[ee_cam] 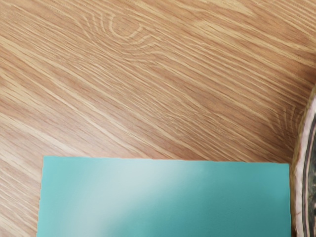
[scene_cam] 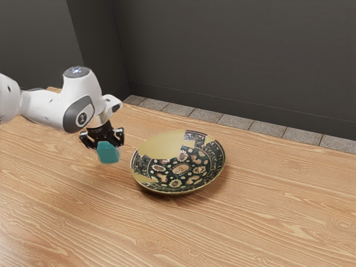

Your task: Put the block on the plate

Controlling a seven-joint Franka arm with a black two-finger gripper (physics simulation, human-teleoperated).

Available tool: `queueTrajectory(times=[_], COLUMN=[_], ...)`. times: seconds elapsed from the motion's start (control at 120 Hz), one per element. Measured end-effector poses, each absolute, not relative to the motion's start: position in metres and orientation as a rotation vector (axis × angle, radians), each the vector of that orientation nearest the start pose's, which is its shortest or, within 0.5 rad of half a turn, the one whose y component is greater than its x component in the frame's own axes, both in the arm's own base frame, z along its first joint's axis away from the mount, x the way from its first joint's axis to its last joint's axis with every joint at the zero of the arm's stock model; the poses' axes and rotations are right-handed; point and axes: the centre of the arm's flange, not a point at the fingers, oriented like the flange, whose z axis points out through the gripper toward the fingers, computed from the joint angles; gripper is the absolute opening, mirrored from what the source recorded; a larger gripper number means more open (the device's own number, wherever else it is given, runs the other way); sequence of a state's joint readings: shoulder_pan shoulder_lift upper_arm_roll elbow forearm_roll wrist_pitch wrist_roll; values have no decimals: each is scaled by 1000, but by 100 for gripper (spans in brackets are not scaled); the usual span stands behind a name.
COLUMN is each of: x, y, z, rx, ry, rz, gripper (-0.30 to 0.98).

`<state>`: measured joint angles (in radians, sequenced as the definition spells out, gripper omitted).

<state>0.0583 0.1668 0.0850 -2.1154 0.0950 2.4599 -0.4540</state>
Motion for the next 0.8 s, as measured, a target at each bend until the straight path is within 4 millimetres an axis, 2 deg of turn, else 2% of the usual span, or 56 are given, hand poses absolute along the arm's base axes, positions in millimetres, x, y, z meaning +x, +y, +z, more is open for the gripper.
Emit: queueTrajectory(times=[0.108, 0.175, 0.267, 0.367, 0.492, 0.617, 0.683, 0.8], x=[600, 611, 628, 645, 650, 653, 653, 646], y=[24, -12, -53, -86, -97, -99, -98, -94], z=[377, 384, 378, 354, 325, 318, 325, 364], rx=[-3015, -3039, -3060, -3074, -3078, -3082, -3088, -3098], ry=[-658, -574, -482, -413, -394, -395, -400, -408], rz=[-379, -417, -427, -406, -359, -360, -379, -446], gripper=[40, 40, 40, 40, 40, 48, 54, 60])
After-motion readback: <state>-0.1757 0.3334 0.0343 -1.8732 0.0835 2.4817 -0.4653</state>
